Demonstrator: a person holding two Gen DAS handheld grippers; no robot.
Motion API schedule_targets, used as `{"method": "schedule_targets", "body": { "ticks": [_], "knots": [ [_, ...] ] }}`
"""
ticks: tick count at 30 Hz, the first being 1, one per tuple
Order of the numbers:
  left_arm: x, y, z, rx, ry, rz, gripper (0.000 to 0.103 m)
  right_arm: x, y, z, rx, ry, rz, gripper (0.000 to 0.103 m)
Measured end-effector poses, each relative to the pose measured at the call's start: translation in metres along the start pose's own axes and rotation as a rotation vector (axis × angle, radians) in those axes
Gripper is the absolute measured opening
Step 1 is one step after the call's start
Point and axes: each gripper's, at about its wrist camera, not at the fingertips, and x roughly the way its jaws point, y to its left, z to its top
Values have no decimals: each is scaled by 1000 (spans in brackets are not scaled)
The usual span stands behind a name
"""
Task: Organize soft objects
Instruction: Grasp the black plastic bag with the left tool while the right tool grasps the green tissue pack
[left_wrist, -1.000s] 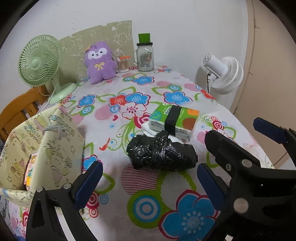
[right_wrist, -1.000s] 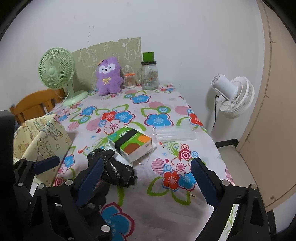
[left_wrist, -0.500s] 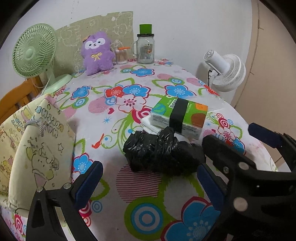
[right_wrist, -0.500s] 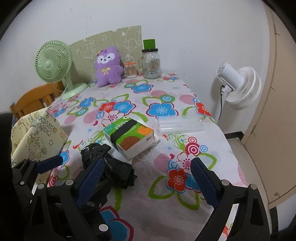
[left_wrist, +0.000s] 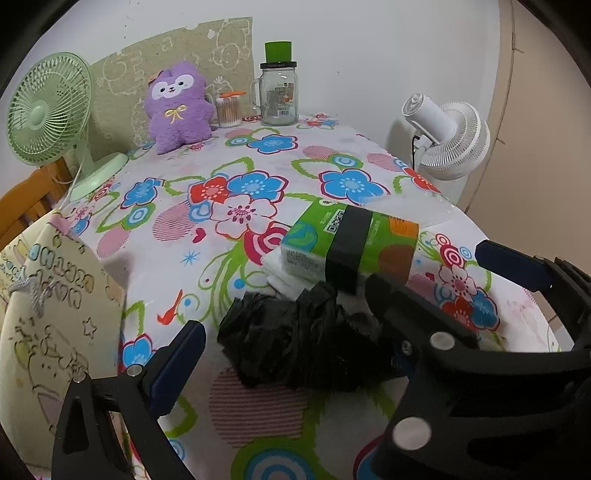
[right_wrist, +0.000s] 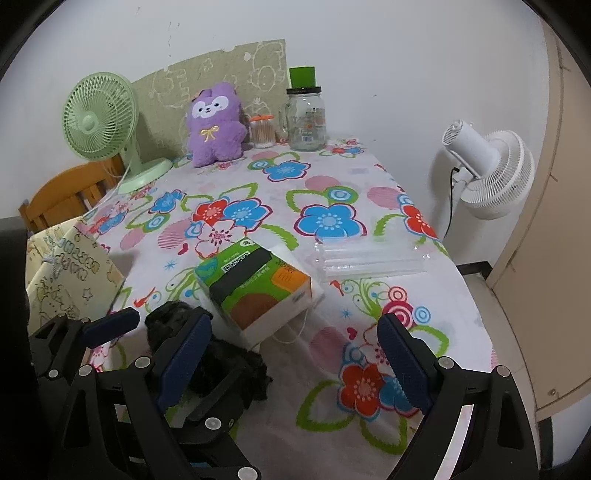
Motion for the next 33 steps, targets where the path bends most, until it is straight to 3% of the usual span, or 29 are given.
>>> {"method": "schedule_targets", "body": {
  "ticks": [3,5,13,31,33],
  "knots": [
    [2,-1,3,1,-2,-6,101,5,-1,3,-9,2,-4,93],
    [5,-2,4,7,6,-12,93,8,-3,4,-10,6,-5,93],
    [10,2,4,4,36,-43,82,18,-2,7,-14,23,15,94],
    [8,34,4,-67,35,17,82,42,24,21,-87,17,26,93],
    [8,33,4,-66,33,19,82,41,26,21,-94,14,32,84]
  ]
}}
